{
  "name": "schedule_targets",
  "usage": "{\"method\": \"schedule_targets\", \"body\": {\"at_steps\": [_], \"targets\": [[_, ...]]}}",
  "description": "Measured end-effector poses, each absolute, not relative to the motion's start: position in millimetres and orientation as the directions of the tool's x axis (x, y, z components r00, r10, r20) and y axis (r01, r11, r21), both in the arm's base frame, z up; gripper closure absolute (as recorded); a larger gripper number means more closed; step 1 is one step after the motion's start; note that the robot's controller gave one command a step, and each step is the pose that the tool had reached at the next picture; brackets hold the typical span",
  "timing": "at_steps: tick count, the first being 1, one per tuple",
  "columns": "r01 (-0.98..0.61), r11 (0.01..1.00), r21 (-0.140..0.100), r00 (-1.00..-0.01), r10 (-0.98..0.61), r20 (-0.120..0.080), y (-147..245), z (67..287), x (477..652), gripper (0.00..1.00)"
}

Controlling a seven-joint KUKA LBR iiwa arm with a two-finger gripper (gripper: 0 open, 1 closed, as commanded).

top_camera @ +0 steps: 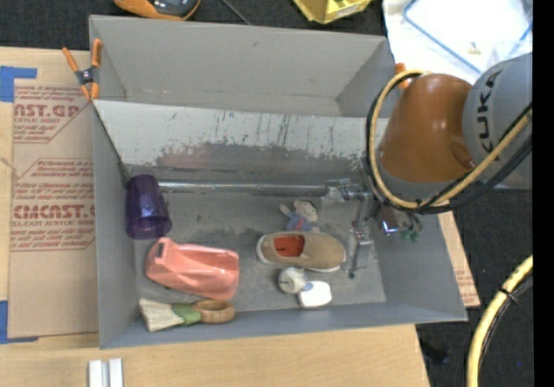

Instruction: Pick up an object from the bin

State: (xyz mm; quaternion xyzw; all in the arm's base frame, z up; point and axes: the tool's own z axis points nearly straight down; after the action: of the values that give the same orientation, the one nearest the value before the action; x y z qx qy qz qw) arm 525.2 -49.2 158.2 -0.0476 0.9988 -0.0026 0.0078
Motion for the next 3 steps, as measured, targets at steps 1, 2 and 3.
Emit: {"method": "schedule_targets", "body": {"at_steps": [1, 2, 3], "targets": [[0.182, 0.983, 0.0, -0.983, 0.182, 0.009, -38, 98, 512.7, 0.0], [-0.087, 0.996, -0.006, -0.996, -0.087, -0.018, 10, 71, 568.8, 0.0], [0.144, 0.99, 0.001, -0.99, 0.144, 0.0, 11, 72, 575.9, 1.0]]}}
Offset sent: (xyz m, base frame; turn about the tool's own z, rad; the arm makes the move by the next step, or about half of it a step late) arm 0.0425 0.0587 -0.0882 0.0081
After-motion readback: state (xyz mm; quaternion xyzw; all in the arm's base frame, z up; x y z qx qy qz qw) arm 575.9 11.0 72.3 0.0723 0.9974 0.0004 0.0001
